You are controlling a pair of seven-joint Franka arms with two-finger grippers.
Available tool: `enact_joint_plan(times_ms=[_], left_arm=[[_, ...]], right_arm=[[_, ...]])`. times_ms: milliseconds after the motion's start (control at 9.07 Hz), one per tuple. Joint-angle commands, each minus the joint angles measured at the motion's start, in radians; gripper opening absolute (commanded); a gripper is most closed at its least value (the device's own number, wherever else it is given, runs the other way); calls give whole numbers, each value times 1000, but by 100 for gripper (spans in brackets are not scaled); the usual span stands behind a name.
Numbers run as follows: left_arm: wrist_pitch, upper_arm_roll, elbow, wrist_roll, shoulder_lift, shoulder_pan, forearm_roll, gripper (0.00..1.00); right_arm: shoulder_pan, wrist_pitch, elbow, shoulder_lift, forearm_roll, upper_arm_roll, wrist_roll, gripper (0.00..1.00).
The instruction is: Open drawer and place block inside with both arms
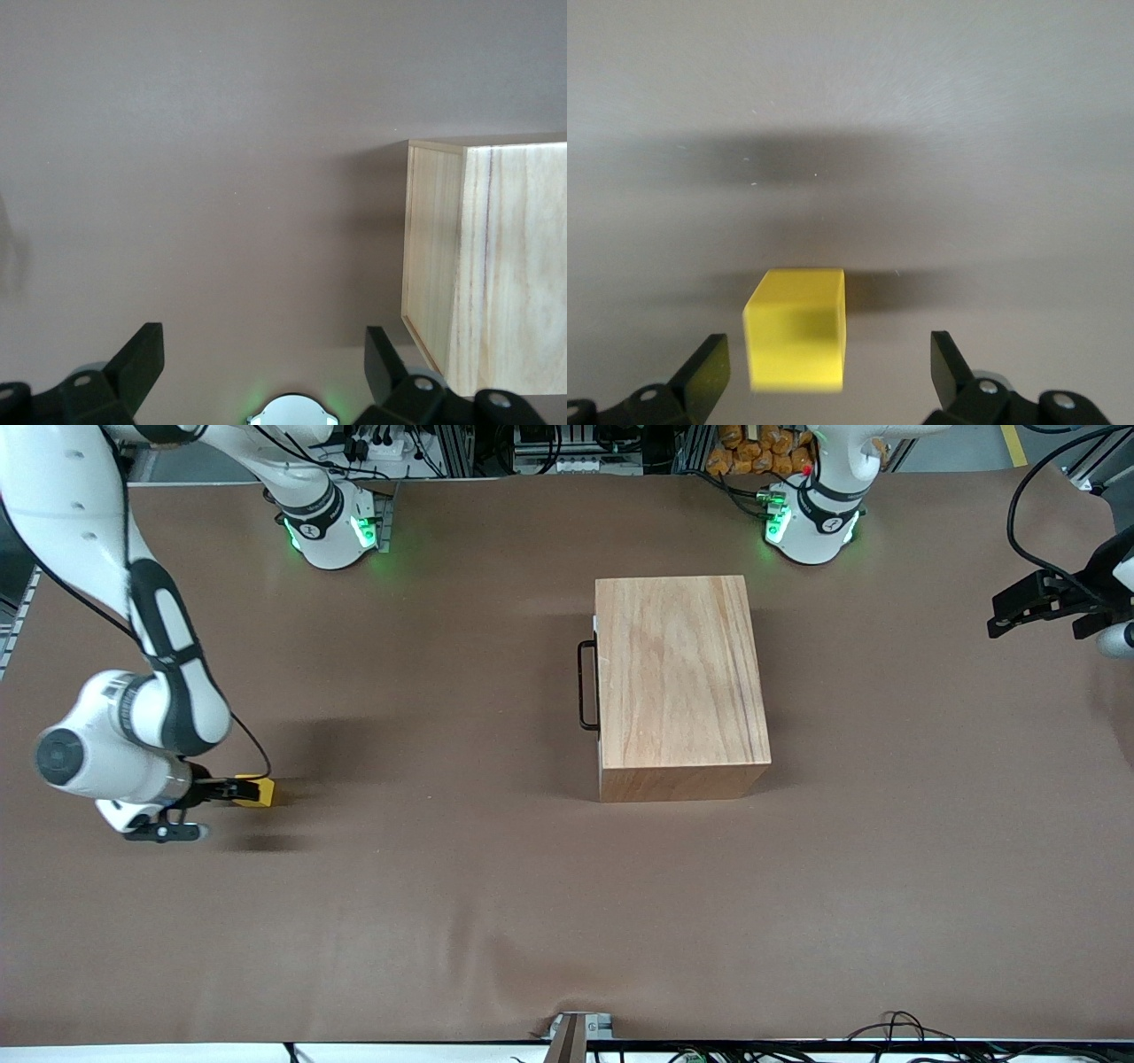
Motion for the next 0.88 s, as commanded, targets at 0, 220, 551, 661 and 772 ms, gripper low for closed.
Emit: enact_joint_plan(times_ms=[0, 220, 551, 661, 772], left_arm=[[-5, 2, 11, 17, 1, 1, -16, 100], [-5, 1, 11, 17, 1, -2, -18, 100], [-5, -25, 9, 10, 21, -8, -16, 100], [-4, -54, 11, -6, 48, -13, -12, 100], [4, -92, 32, -66, 71, -22, -13, 100]], right_arm=[[-14, -224, 91, -150, -51, -8, 26, 100], [38, -480, 259, -223, -143, 3, 140, 100], [60, -640, 292, -390, -132, 6, 159, 100], [60, -690, 290, -421, -131, 6, 159, 100], [60, -711, 290, -441, -129, 4, 160, 100]])
